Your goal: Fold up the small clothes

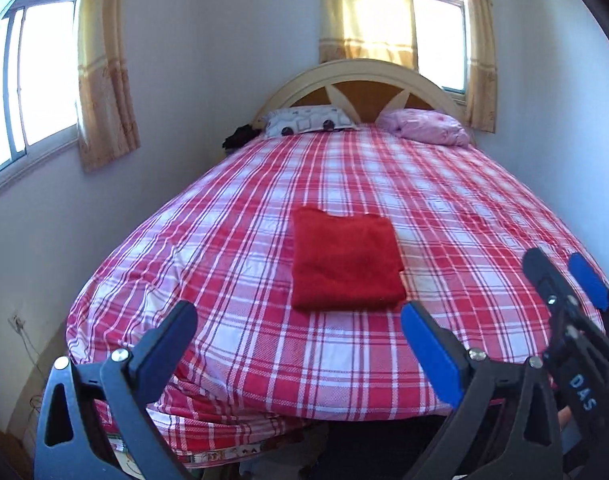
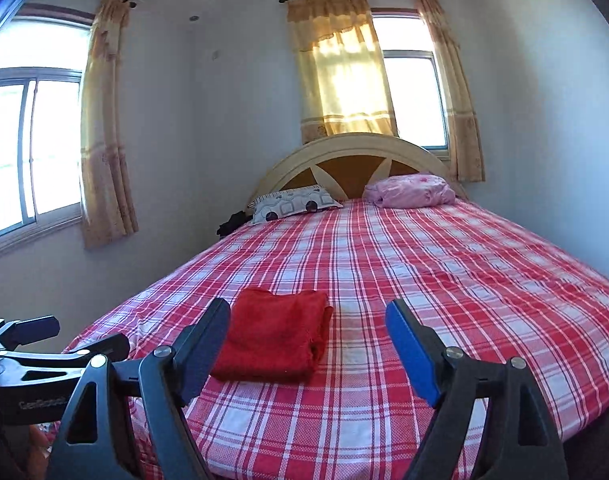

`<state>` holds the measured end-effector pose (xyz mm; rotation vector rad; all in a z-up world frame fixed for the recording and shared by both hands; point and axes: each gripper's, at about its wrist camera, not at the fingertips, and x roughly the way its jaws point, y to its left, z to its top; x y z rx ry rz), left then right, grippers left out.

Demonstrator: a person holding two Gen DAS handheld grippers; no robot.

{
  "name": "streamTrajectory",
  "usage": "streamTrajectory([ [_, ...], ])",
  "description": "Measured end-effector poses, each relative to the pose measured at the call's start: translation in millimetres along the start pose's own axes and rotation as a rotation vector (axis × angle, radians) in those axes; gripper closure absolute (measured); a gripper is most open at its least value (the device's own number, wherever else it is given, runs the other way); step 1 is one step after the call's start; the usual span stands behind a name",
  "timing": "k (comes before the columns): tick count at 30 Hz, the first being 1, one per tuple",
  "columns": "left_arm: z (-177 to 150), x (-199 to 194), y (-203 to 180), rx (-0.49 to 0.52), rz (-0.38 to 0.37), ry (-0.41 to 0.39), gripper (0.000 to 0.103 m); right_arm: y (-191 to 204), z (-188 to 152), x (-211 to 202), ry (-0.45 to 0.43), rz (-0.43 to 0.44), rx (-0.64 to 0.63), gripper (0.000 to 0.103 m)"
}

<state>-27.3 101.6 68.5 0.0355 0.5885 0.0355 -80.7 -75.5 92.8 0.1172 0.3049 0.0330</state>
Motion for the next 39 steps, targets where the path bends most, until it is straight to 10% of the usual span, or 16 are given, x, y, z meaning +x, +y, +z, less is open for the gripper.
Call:
streamTrajectory([
  [39,-11.6,18.4,-13.3,0.016,0.065,0.030,0.000,-18.8,-14.3,3.7,0.050,-0.045,0.054,0.022],
])
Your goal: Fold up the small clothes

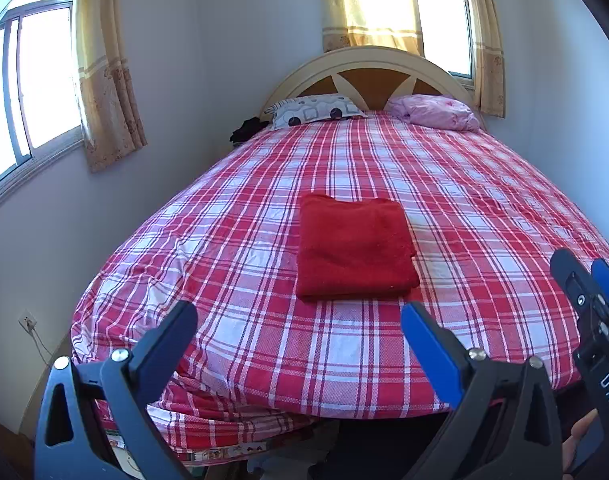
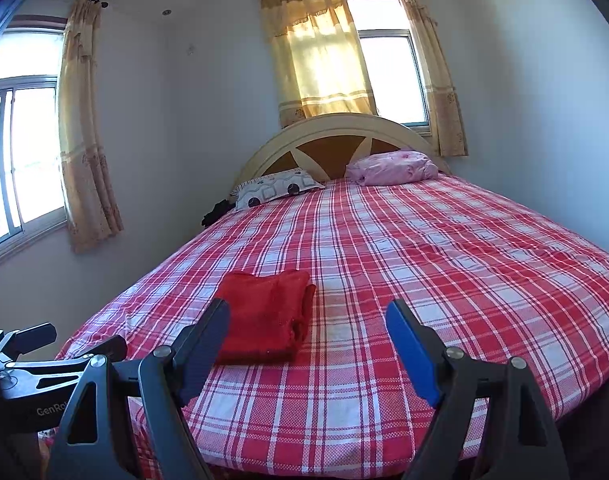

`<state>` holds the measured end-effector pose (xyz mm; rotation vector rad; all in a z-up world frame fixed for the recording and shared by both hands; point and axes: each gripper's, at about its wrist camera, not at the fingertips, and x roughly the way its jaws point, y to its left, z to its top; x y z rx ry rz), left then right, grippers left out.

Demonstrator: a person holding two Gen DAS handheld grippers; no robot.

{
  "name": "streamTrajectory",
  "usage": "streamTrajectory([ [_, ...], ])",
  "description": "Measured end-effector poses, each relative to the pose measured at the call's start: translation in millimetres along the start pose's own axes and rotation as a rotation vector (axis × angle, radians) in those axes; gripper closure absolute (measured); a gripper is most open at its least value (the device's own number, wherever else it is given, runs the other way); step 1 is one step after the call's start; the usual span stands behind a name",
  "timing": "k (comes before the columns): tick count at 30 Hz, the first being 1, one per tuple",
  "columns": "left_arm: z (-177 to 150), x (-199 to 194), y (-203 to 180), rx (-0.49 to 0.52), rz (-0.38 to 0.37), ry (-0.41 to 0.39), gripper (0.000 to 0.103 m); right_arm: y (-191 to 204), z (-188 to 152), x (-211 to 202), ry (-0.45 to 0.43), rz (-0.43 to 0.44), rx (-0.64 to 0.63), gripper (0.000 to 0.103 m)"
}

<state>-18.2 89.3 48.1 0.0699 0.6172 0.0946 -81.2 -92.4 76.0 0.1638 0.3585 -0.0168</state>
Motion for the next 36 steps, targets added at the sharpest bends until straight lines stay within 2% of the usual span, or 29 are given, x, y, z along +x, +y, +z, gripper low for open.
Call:
streamTrajectory([
  [12,-1.1,2.4,0.3,-0.002,-0.010,0.000,0.000,-1.0,-0.7,-0.5,-0.002,-0.005,0.003,0.022],
  [24,-2.7,0.0,-7.3,0.034,-0.005,-0.072,0.000,-2.6,-4.6,0.4,-0.002,-0.019,0.009,0.022],
  [36,-2.8,3.8,-3.0,0.009,-0.001,-0.052,0.000,-1.5,-7.8,2.0,0.006,-0.027,0.009,0.022],
])
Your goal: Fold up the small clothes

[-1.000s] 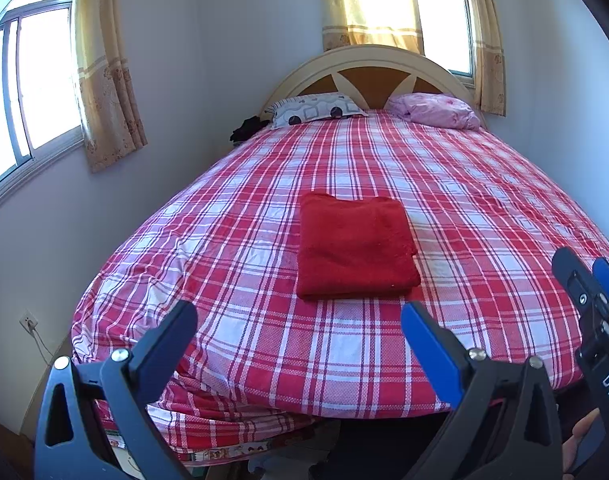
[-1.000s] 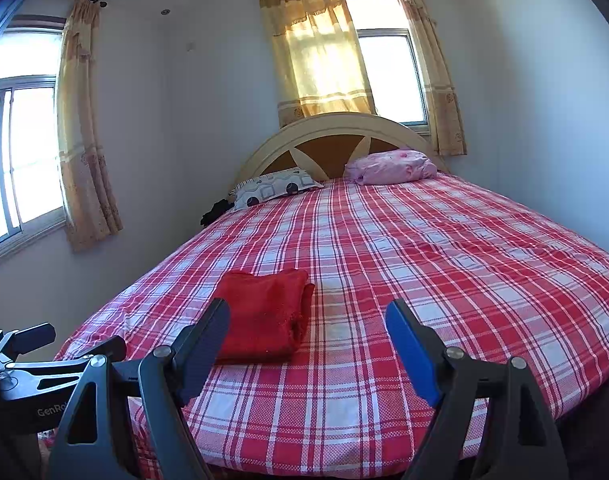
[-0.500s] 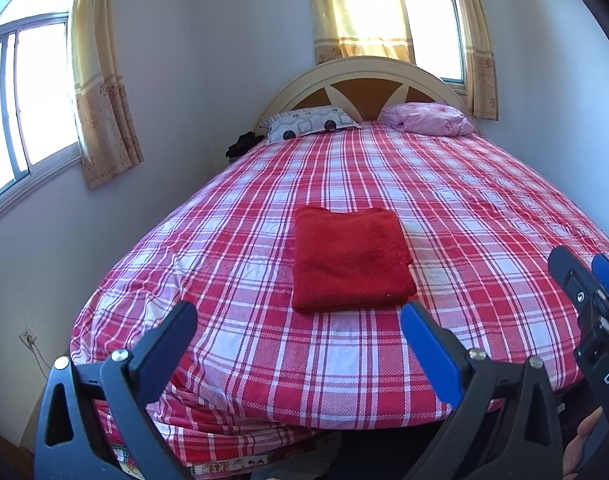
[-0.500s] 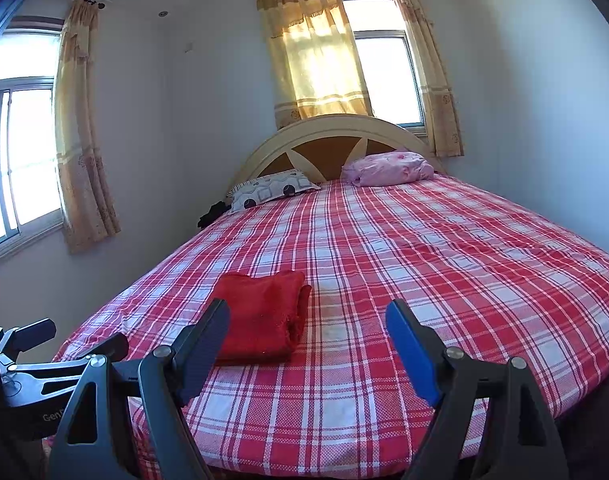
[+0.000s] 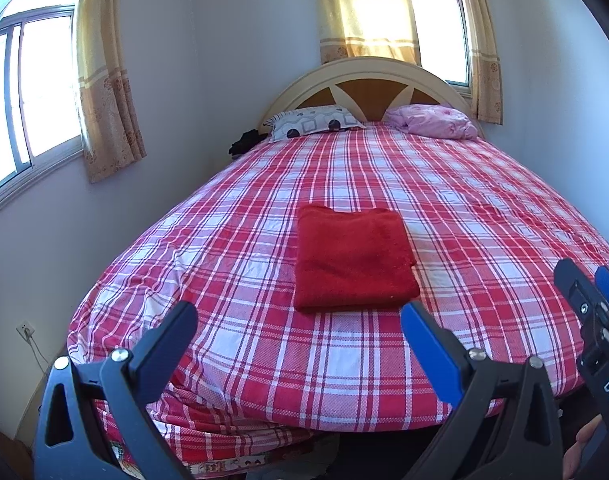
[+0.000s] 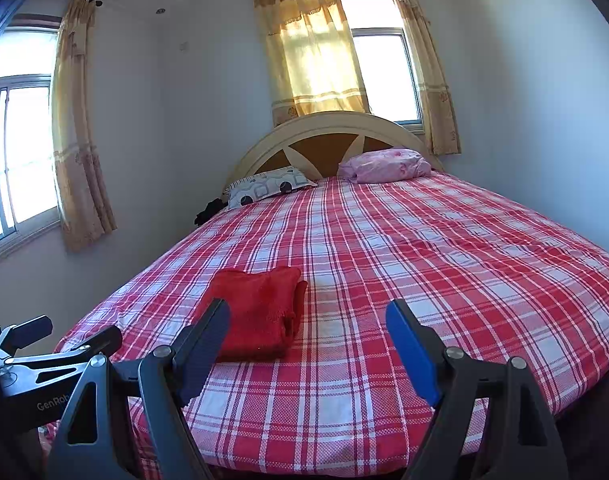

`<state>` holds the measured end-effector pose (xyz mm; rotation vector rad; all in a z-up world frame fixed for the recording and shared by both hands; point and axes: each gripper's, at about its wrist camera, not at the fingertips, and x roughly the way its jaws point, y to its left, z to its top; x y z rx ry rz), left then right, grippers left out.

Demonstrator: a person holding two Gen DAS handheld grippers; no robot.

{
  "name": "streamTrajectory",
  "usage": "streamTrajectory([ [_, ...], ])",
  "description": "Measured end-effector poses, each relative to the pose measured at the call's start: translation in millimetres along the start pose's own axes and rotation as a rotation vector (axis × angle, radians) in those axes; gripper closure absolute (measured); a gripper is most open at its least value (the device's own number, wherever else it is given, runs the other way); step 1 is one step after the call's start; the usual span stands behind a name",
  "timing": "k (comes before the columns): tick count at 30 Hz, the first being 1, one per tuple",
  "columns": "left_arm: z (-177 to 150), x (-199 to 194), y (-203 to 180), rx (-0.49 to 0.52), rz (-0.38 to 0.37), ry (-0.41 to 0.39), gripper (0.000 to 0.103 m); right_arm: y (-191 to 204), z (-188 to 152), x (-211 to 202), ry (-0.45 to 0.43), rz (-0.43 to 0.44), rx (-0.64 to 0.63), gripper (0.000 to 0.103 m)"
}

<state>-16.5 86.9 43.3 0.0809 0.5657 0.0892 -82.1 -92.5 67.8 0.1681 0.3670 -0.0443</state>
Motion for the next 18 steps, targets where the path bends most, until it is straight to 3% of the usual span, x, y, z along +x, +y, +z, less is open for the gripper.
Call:
streamTrajectory([
  [7,0.0,4.9,-2.5,0.011,0.033,0.019,0.000,-0.5,-0.9,-0.1,0.001,-0.003,0.000,0.022],
  [13,-3.5,9.6,-1.2,0.000,-0.028,0.043,0.000,-2.2,-1.1,1.9,0.008,-0.002,0.001,0.022],
  [18,-2.3,7.7,-2.3,0.016,0.008,0.022,0.000,-4.7,-2.8,5.0,0.021,-0.003,0.013,0.022],
])
